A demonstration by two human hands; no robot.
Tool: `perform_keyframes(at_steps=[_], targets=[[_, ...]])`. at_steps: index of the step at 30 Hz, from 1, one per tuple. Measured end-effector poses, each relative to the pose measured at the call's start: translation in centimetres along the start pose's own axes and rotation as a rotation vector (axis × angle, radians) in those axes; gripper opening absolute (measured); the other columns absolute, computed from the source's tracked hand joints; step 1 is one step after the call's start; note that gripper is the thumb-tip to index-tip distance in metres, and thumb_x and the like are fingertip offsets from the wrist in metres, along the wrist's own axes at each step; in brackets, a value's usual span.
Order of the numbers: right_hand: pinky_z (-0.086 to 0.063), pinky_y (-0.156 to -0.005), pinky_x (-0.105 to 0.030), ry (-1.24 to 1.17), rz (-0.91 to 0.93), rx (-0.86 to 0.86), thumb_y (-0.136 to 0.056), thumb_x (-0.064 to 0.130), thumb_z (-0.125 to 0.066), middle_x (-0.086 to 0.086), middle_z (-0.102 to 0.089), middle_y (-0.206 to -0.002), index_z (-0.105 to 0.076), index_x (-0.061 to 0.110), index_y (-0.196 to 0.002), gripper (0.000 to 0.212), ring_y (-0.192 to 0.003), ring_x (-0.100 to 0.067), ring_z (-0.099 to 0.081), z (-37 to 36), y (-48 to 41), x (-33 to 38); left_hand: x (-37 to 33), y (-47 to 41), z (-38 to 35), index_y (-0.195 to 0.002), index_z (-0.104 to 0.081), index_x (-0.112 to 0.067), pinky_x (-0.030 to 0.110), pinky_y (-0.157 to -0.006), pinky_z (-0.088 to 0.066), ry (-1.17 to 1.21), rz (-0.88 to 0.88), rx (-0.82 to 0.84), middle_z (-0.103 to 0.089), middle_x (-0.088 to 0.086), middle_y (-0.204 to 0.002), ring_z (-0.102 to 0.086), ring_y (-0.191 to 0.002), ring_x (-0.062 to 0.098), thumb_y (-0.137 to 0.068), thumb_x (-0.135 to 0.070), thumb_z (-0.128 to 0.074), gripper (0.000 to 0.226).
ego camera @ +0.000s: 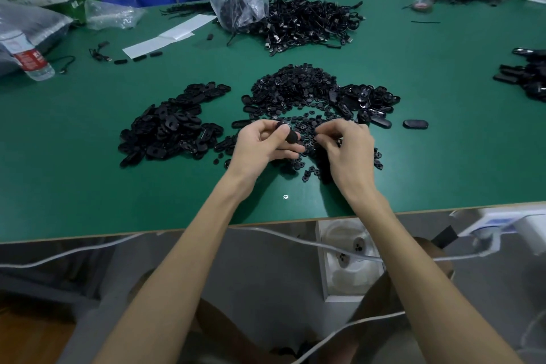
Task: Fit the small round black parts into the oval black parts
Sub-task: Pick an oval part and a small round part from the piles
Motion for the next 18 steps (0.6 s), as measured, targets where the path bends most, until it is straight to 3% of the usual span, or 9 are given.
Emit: perform_keyframes(at_steps=[6,14,18], targets=[[-0.053,-0.087,-0.022,-0.23,0.025,-0.022,-0.095,0.008,-0.071,0.003,-0.073,-0.098,-0.075,0.012,-0.107,0.014,-0.093,-0.011,-0.068,0.7,0.3,0.5,0.7,0.0,-0.6,-0.106,-0.067,0.007,0.026,-0.061,-0.058,-0.079,-0.057,0.047,-0.071,0.007,-0.083,-0.067,-0.073,0.018,-0.092,0.0,-0.075,0.017],[-0.057,-0.083,-0.027,-0.312,0.071,0.014,-0.092,0.004,-0.072,0.002,-0.073,-0.098,-0.071,0.014,-0.114,0.023,-0.087,-0.013,-0.071,0.7,0.5,1.1,0.6,0.4,-1.2,-0.127,-0.069,-0.002,0.026,-0.046,-0.049,-0.147,-0.124,0.083,-0.062,0.0,-0.074,-0.056,-0.057,0.014,-0.098,-0.005,-0.07,0.029],[-0.058,-0.084,-0.029,-0.395,0.067,0.013,-0.091,0.004,-0.072,0.002,-0.074,-0.095,-0.072,0.016,-0.112,0.023,-0.086,-0.013,-0.072,0.7,0.5,0.9,0.4,0.5,-1.1,-0.124,-0.069,-0.012,0.027,-0.04,-0.046,-0.172,-0.144,0.062,-0.057,-0.011,-0.069,-0.058,-0.051,0.016,-0.092,-0.009,-0.078,0.033]])
Point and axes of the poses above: each hand's wrist, its own y-axis away from the middle knuckle, its own z-axis out of the back of the hand, x = y × z, the point moved 6 cm from there along -y, towards the middle knuckle
